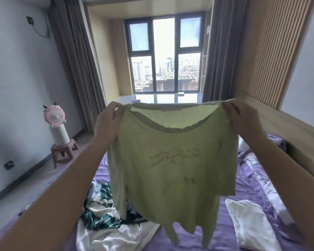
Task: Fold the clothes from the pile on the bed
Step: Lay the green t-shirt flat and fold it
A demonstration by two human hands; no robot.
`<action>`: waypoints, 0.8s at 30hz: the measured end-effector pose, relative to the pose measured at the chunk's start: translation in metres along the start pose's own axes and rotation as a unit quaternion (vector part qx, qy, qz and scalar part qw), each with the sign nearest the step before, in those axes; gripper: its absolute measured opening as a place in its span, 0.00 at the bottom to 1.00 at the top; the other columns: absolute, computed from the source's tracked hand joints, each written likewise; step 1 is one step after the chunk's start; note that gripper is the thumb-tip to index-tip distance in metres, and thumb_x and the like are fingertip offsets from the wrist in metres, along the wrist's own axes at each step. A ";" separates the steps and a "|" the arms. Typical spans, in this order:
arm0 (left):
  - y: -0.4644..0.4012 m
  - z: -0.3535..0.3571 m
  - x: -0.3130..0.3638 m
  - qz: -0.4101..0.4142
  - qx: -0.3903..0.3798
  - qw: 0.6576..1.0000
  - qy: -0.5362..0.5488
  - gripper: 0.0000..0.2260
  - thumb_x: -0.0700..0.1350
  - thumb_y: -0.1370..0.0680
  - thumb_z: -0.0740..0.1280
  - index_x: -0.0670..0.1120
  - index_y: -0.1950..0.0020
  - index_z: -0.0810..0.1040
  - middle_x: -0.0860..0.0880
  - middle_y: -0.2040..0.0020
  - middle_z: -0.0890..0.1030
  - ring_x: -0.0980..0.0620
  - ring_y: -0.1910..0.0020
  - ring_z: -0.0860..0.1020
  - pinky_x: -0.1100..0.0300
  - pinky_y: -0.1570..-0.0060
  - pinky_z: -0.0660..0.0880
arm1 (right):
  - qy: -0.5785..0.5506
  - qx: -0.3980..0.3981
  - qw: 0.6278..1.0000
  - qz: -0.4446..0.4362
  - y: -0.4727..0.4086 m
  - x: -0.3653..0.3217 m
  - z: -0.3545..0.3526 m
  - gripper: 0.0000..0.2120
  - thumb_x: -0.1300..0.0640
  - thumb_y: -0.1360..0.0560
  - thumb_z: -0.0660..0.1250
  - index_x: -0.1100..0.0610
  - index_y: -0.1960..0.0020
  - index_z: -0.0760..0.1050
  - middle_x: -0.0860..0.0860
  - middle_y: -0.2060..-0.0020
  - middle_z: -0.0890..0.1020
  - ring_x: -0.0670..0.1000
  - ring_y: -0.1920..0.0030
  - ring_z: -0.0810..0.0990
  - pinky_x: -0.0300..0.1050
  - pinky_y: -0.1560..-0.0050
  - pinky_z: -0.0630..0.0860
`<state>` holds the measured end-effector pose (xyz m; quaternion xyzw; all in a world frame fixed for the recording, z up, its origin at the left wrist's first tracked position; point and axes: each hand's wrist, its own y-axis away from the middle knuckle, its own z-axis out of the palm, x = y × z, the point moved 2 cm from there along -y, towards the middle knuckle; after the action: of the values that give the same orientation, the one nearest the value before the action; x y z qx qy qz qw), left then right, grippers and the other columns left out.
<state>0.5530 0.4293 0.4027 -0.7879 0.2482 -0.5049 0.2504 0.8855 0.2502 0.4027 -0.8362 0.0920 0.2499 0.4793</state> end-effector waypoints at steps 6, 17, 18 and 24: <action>0.015 -0.022 -0.001 0.008 -0.023 0.999 0.026 0.03 0.53 0.22 0.64 0.59 0.55 0.76 0.62 0.62 0.77 0.68 0.62 0.74 0.71 0.62 0.67 | -0.001 0.027 0.999 0.034 0.034 -0.029 -0.018 0.07 0.53 0.23 0.65 0.53 0.55 0.80 0.48 0.66 0.78 0.38 0.65 0.72 0.22 0.63 0.63; 0.066 -0.063 -0.005 0.008 -0.084 0.992 0.091 0.07 0.50 0.24 0.69 0.63 0.60 0.78 0.61 0.61 0.80 0.69 0.63 0.76 0.73 0.61 0.69 | -0.088 -0.008 0.991 0.104 0.095 -0.075 -0.034 0.06 0.49 0.28 0.71 0.41 0.63 0.80 0.38 0.70 0.80 0.33 0.66 0.75 0.23 0.66 0.67; 0.068 -0.065 -0.004 0.009 -0.084 0.992 0.098 0.07 0.50 0.25 0.69 0.64 0.60 0.79 0.62 0.61 0.80 0.68 0.62 0.76 0.70 0.60 0.69 | -0.108 -0.003 0.988 0.111 0.099 -0.078 -0.034 0.07 0.49 0.28 0.71 0.40 0.64 0.80 0.38 0.69 0.81 0.33 0.66 0.75 0.24 0.66 0.68; 0.070 -0.072 0.012 0.023 -0.065 0.986 0.151 0.09 0.52 0.26 0.70 0.68 0.61 0.80 0.65 0.64 0.81 0.69 0.65 0.76 0.77 0.65 0.70 | -0.187 0.043 0.974 0.122 0.105 -0.095 -0.039 0.07 0.52 0.28 0.71 0.44 0.65 0.81 0.39 0.69 0.82 0.35 0.67 0.76 0.25 0.67 0.70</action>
<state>0.4811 0.3589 0.3916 -0.7111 0.3340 -0.5949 0.1698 0.7756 0.1542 0.3877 -0.7359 0.1127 0.4545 0.4891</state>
